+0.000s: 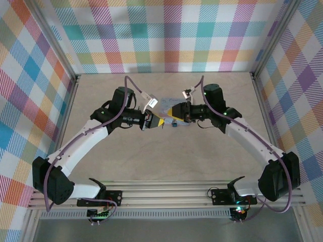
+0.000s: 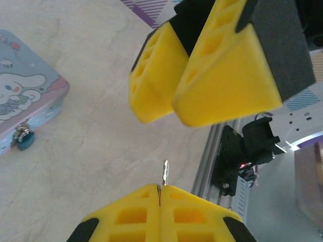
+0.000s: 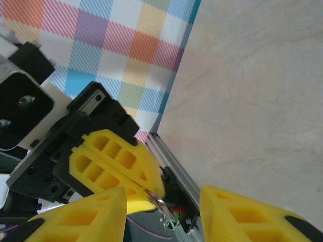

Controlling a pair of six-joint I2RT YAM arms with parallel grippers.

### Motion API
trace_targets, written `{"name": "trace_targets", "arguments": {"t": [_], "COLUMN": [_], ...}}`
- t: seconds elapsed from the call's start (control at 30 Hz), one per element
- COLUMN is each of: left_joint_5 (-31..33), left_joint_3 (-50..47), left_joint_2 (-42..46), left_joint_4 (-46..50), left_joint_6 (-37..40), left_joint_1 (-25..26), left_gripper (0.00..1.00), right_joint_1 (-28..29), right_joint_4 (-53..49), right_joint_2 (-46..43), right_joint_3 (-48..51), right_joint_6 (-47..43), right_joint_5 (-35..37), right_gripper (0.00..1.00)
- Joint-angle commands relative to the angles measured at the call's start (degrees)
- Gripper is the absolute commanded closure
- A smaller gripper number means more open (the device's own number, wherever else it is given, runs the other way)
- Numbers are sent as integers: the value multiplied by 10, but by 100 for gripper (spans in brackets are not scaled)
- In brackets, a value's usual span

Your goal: Unlock a padlock with a key

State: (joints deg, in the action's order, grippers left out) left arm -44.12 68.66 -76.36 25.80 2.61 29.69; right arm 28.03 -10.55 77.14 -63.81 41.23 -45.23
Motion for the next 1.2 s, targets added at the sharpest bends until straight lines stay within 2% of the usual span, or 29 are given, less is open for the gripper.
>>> {"name": "trace_targets", "arguments": {"t": [0.0, 0.13, 0.57, 0.87, 1.0, 1.13, 1.17], "left_joint_5": [-36, -37, -48, -42, -42, -16, 4], "left_joint_3": [25, 25, 23, 19, 15, 16, 18], "left_joint_2": [-12, -16, -16, -19, -21, -18, -16], "left_joint_4": [17, 14, -7, -19, -28, -26, -19], "left_joint_6": [7, -2, -25, -46, -61, -71, -78], "left_joint_1": [-6, -6, -8, -8, -8, -8, -8], "left_gripper": [100, 100, 100, 100, 100, 100, 96], "right_joint_1": [14, 18, 21, 27, 32, 32, 32], "right_joint_4": [-30, -27, -64, -47, -47, -47, -56], "right_joint_2": [20, 27, 32, 38, 41, 35, 30], "right_joint_3": [-31, -36, -34, -32, -33, -35, -38], "right_joint_6": [-36, -39, -62, -53, -53, -63, -75], "right_joint_5": [-21, -27, -14, -35, -41, -35, -22], "right_gripper": [61, 70, 69, 85, 99, 100, 100]}}
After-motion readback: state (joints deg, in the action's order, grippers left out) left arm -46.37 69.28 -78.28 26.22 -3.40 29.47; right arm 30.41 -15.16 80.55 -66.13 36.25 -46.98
